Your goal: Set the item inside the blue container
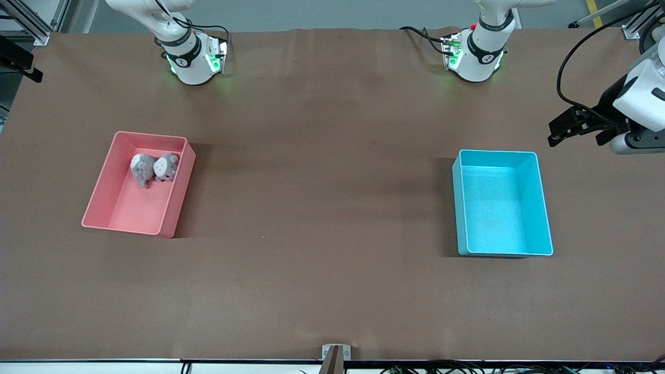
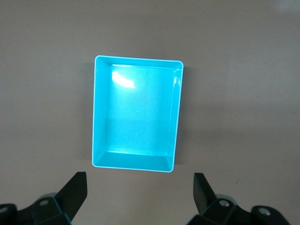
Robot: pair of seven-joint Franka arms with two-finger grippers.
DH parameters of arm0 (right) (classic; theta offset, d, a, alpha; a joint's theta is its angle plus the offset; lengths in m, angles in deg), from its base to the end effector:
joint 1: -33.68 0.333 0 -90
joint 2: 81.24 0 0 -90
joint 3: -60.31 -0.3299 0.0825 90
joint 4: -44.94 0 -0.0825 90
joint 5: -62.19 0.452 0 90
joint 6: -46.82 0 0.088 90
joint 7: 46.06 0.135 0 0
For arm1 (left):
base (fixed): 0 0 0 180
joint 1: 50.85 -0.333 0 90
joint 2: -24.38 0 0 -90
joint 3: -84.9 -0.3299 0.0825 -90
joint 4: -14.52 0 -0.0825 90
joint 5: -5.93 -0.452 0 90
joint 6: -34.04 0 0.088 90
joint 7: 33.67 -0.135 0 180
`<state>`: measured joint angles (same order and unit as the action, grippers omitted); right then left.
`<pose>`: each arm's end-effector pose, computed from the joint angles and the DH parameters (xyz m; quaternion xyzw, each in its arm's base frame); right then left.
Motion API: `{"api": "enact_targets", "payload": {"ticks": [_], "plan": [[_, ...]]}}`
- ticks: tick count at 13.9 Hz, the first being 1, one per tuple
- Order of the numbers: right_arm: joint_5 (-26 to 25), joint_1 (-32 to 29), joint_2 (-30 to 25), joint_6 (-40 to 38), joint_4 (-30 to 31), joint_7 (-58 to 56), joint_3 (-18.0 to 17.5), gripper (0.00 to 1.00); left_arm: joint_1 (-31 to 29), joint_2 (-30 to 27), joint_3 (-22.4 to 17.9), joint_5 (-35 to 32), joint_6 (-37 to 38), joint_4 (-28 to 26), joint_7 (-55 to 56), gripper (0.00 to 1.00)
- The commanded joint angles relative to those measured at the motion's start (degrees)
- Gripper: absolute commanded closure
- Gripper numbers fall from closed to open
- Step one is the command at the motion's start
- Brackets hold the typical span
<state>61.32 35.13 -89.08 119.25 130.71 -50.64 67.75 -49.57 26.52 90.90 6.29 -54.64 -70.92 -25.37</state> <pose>0.5328 -0.0642 0.7028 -0.9987 0.0132 0.0482 0.0059 0.6283 -0.0799 0.6279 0.9999 0.0089 0.0089 0.0064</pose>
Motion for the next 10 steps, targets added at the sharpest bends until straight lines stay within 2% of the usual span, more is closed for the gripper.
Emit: {"api": "enact_targets", "payload": {"ticks": [1,4,7,10], "plan": [[0.78,-0.3,-0.95,-0.36,0.28,-0.34,0.2,0.0,-0.49,-0.73,0.33,0.95,1.49,0.27,-0.48,0.0],[0.78,-0.21,-0.95,-0.01,0.28,-0.34,0.12,0.0,-0.49,-0.64,-0.19,0.16,1.75,0.44,-0.39,0.0],[0.78,-0.21,-0.95,0.6,0.28,-0.34,0.12,0.0,-0.05,-0.73,0.68,-5.9,1.85,0.53,0.05,0.0],[0.78,-0.3,-1.04,0.51,0.37,-0.34,0.2,0.0,-0.22,-0.73,1.21,-4.94,4.12,-0.17,0.13,0.0]]}}
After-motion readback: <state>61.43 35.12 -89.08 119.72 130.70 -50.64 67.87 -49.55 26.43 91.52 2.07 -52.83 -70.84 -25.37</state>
